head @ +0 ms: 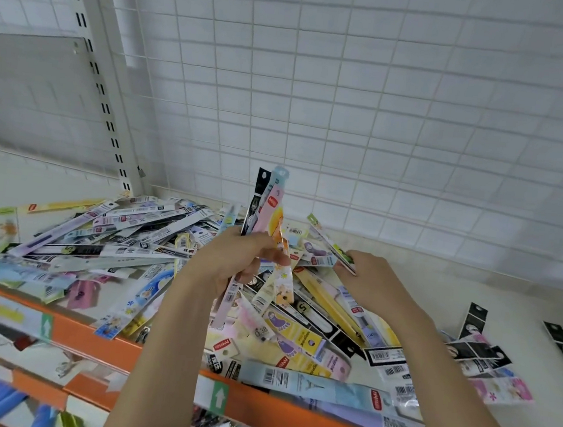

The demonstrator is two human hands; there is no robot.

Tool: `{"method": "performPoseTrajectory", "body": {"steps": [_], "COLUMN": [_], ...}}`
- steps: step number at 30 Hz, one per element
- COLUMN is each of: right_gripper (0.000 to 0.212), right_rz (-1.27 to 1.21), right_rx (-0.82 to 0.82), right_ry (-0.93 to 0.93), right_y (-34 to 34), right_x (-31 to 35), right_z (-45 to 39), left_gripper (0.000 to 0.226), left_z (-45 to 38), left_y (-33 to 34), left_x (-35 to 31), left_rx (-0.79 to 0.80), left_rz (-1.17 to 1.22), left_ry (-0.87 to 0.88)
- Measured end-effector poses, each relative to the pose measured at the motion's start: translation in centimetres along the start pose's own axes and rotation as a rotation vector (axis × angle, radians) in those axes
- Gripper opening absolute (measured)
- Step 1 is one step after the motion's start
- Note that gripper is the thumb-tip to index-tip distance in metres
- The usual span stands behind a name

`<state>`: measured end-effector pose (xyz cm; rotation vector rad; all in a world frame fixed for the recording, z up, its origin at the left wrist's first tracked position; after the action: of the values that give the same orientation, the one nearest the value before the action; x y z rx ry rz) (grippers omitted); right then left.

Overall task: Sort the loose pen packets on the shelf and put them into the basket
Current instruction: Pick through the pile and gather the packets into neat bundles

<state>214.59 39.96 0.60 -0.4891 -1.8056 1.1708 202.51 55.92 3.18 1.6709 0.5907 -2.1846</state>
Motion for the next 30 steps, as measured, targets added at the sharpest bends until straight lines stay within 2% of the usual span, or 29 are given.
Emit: {"method": "performPoseTrajectory", "body": {"steps": [3,7,9,13,15,17,22,25,30], "right_gripper": [0.019,0.025,0.023,0.027,0.031,0.025,0.056,0.047,0.037], "right_rz": [-0.007,-0.022,-0.015,0.012,0.024,0.023,0.110,0.069,-0.101], "right_rx": [0.014,0.025,0.039,0.048,0.060,0.077,0.115,0.136,0.100], "right_ry": [0.003,0.000,-0.004,-0.042,-0.056,-0.049,0.073,0.122,0.192], "right_y": [0.3,0.6,1.1,2.5,3.3,4.2,6.0,6.1,4.5], "right_x": [0.3,1.0,1.6,3.4,4.3,4.7,4.8,4.9,4.2], "right_z": [0.2,0.2,0.0,-0.4,-0.5,-0.7,-0.8,-1.0,-1.6], "left_gripper": [0.011,0.019,0.026,0.036,0.038,0.037,0.029,0.035,0.030], "left_z": [0.1,0.5,0.7,1.0,1.3,1.4,1.1,0.6,0.3], "left_y": [-0.5,-1.4,-2.3,-4.3,-4.7,-4.8,-4.7,-4.2,-3.2], "left_x": [0.2,-0.2,-0.7,-1.9,-2.0,-1.8,-1.3,-0.9,-1.0], "left_rx": [-0.017,-0.059,-0.153,-0.414,-0.461,-0.443,-0.371,-0.291,-0.261], "left_rz": [0.019,0.150,0.119,-0.119,-0.142,-0.114,-0.143,-0.172,-0.213], "left_ry": [0.011,0.043,0.106,0.307,0.358,0.366,0.328,0.295,0.334]}}
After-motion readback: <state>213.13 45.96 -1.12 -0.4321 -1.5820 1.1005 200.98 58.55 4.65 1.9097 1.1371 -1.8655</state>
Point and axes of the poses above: each hand's wrist, its own z-axis away from the middle knuckle, its own y-axis out of the palm, x = y × z, the point moved 7 cm from there along -z, towards the middle knuckle, and after that the axes turned 8 degrees about -x, right-handed, at the moved point
